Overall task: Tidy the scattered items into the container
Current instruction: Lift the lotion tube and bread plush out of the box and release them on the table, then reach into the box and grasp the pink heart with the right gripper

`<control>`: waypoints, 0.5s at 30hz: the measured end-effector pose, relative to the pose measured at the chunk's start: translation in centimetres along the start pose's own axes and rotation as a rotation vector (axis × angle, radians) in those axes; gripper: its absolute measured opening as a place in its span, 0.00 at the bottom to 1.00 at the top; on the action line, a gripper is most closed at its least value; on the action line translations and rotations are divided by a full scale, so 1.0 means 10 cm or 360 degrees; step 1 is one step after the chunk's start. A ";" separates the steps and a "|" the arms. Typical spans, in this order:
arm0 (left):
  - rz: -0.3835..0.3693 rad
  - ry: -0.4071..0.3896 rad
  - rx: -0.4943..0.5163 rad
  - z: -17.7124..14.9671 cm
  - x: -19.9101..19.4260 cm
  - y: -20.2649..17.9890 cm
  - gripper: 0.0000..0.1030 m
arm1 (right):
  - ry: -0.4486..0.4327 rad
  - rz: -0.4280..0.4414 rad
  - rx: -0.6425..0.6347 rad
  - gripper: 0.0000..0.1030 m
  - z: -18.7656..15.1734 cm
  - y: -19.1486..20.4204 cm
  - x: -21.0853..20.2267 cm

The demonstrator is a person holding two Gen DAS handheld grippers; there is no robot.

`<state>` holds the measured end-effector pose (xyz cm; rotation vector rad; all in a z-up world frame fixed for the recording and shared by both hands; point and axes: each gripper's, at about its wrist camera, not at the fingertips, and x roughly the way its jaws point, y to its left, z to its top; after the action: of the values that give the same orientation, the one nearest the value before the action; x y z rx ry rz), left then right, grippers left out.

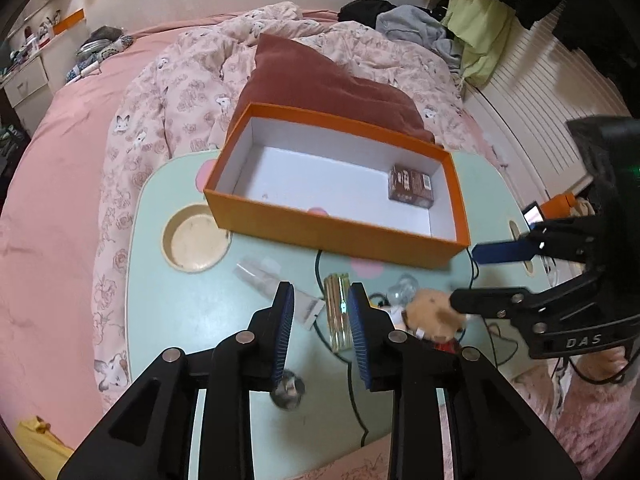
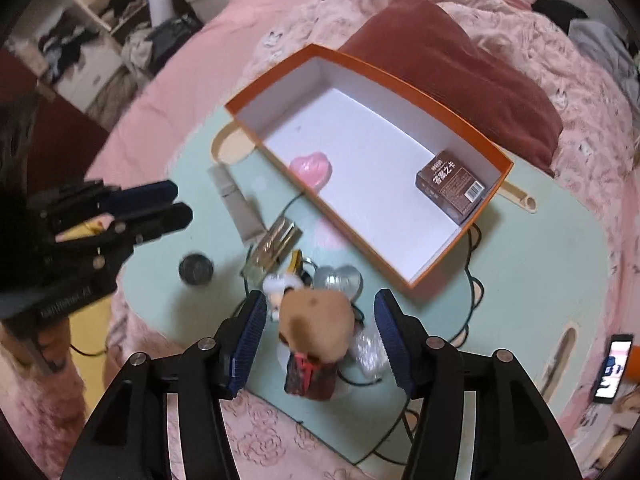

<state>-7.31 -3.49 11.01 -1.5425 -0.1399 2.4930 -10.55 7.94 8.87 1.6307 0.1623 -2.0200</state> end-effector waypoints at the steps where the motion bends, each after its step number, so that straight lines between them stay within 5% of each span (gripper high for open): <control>1: 0.0002 -0.0010 -0.0016 0.05 0.01 0.00 0.28 | 0.0013 0.0024 0.0022 0.54 0.02 -0.03 0.03; 11: 0.0115 -0.0134 -0.0074 0.46 0.26 0.06 0.28 | -0.0028 0.0022 0.0333 0.53 0.17 -0.68 0.07; 15: 0.0054 -0.0101 -0.0113 0.57 0.46 0.10 0.28 | -0.0045 0.0027 0.0367 0.53 0.17 -0.76 -0.05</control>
<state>-14.49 -3.28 9.34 -1.5052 -0.2156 2.5912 -15.58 13.86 8.00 1.7328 -0.0985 -2.1114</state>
